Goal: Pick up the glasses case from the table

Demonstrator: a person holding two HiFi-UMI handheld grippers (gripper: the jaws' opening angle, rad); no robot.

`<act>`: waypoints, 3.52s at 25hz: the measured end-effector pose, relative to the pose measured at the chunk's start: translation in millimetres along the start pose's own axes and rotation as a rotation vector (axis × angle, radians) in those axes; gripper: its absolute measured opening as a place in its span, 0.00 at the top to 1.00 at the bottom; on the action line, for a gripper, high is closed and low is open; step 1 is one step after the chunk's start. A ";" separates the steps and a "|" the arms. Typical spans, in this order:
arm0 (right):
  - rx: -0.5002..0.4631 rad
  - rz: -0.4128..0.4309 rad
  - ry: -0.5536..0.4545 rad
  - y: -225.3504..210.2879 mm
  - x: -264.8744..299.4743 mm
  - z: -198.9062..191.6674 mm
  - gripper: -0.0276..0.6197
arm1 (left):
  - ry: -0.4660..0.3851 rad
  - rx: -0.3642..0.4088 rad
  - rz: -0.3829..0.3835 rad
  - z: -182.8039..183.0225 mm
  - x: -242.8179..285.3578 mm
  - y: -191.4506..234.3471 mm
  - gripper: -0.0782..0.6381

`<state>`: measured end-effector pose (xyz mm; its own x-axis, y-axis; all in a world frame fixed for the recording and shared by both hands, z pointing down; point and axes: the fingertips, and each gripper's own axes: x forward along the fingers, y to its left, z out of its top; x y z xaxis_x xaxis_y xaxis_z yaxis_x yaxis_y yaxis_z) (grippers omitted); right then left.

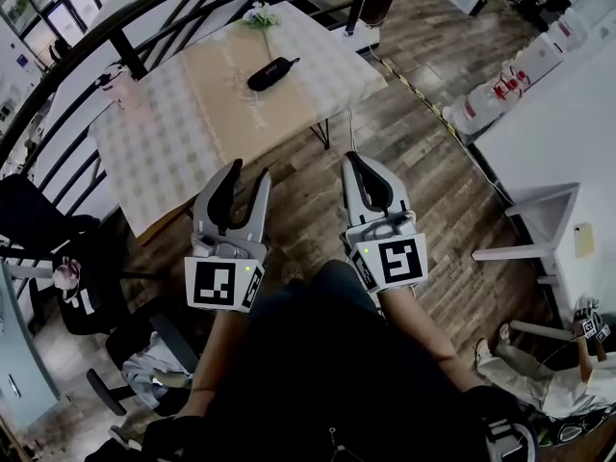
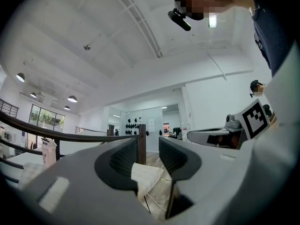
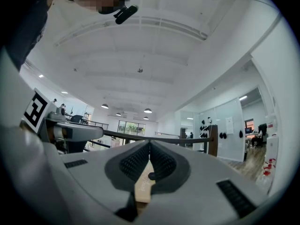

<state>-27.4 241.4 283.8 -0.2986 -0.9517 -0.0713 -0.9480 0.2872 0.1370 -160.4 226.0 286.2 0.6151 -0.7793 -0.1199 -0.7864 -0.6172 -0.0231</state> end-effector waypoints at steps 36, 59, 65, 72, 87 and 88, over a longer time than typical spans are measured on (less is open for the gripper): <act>0.063 0.184 -0.005 -86.4 240.5 -45.9 0.94 | 0.027 -0.007 0.097 -38.6 199.5 114.8 0.67; 0.116 0.523 0.079 -157.3 444.4 -120.7 0.94 | 0.052 -0.011 0.304 -83.9 372.1 200.9 0.67; 0.126 0.575 0.090 -148.0 462.3 -131.5 0.94 | 0.070 -0.005 0.323 -90.3 380.0 212.1 0.67; 0.133 0.583 0.101 -139.8 468.9 -138.5 0.94 | 0.124 -0.020 0.294 -111.3 388.4 220.2 0.67; 0.105 0.459 0.166 -154.3 469.5 -171.7 0.94 | 0.395 -0.101 0.088 -206.2 400.9 216.1 0.67; 0.105 0.449 0.177 -155.8 468.6 -175.8 0.94 | 0.416 -0.111 0.071 -214.6 400.7 214.0 0.66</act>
<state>-0.3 -268.4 402.7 -0.6659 -0.7323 0.1425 -0.7384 0.6742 0.0143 -70.2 -241.6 446.2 0.5474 -0.7837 0.2935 -0.8310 -0.5504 0.0802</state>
